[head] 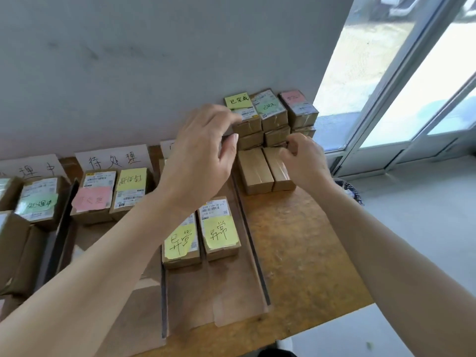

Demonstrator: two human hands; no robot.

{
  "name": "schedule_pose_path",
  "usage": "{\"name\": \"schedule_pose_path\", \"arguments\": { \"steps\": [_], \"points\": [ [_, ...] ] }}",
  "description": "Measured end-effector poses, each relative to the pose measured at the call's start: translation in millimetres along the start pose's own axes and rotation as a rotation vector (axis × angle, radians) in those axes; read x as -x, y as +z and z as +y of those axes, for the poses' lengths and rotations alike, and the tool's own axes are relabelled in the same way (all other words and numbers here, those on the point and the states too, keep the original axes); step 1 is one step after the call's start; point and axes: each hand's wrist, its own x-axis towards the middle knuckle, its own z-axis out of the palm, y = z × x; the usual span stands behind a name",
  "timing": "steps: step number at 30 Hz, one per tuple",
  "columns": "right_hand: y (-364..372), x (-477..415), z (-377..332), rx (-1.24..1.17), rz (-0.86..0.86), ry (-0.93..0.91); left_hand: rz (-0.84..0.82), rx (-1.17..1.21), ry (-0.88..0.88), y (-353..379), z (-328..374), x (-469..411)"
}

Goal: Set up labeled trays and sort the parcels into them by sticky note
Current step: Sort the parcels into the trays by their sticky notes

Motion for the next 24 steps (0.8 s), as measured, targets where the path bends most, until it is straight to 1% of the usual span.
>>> {"name": "schedule_pose_path", "arguments": {
  "steps": [3, 8, 13, 18, 22, 24],
  "points": [
    [-23, -22, 15, 0.061, 0.058, -0.080, 0.039, -0.036, 0.005, 25, 14, -20],
    [-66, -74, 44, 0.067, 0.071, -0.207, 0.084, -0.086, -0.041, 77, 35, -69],
    [-90, -136, 68, 0.069, 0.034, -0.265, 0.131, -0.121, -0.164, 132, 31, -114],
    [-73, -187, 78, 0.041, -0.077, -0.276, 0.081, -0.073, -0.390, 174, -2, -130],
    [-40, -218, 79, 0.004, -0.212, -0.245, 0.006, -0.050, -0.613, 200, -36, -135],
    [-23, -230, 77, -0.006, -0.288, -0.228, -0.007, -0.026, -0.682, 210, -53, -141]
  ]
}}
